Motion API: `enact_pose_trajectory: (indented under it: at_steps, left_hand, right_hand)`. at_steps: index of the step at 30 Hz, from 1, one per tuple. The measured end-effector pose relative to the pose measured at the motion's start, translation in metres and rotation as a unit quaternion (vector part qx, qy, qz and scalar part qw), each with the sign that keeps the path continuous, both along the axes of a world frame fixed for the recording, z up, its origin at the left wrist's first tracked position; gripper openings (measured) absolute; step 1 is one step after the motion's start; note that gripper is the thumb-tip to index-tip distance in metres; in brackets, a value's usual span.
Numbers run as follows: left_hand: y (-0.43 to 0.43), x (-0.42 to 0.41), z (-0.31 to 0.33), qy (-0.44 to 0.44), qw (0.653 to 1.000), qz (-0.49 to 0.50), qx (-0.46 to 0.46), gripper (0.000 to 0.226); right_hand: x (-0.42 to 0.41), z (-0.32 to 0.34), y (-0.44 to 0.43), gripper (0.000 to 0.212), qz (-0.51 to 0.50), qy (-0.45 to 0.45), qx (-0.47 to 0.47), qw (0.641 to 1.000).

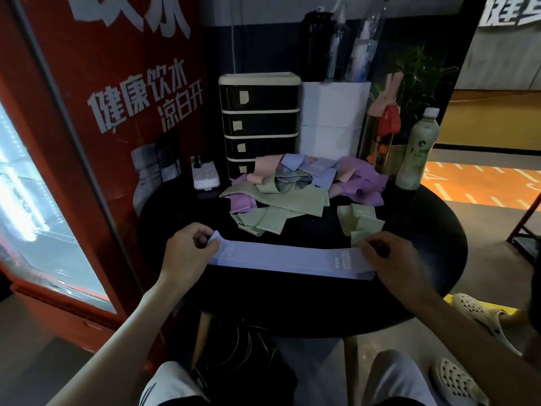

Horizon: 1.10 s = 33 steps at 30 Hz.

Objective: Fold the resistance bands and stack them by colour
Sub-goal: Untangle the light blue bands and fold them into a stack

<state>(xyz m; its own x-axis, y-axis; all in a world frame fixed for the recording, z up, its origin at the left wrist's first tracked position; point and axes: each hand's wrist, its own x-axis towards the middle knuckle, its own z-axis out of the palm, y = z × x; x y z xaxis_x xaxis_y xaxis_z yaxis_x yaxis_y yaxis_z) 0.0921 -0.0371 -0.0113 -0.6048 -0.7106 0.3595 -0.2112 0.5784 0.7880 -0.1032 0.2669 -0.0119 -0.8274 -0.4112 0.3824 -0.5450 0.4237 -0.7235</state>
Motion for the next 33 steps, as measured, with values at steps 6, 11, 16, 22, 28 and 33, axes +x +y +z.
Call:
enact_pose_trajectory:
  at_steps: [6, 11, 16, 22, 28, 33]
  left_hand:
    - [0.003, 0.0, 0.002, -0.01, 1.0, -0.003, -0.006, 0.011]
    - [-0.001, 0.0, 0.0, -0.041, 0.999, -0.009, -0.022, 0.017]
    - [0.014, -0.006, 0.006, -0.04, 0.977, 0.019, -0.208, 0.024]
    - [0.06, -0.048, 0.022, -0.04, 0.967, -0.154, -0.2, 0.034]
    - [0.073, -0.074, 0.011, -0.121, 0.948, -0.227, -0.186, 0.042]
    - [0.074, -0.075, 0.001, -0.124, 0.948, -0.219, -0.196, 0.041]
  right_hand:
    - [0.003, 0.003, -0.002, 0.007, -0.003, 0.019, 0.037, 0.999]
    - [0.006, 0.005, -0.002, 0.006, 0.0, 0.012, 0.042, 0.999]
    - [0.005, 0.005, -0.002, 0.005, 0.008, 0.008, 0.033, 0.999]
    - [-0.003, 0.016, -0.003, 0.003, 0.014, 0.017, -0.006, 1.0]
    - [-0.027, 0.053, -0.029, 0.004, 0.047, 0.04, 0.01, 0.998]
    - [-0.067, 0.067, -0.079, 0.011, 0.058, 0.043, 0.023, 0.997]
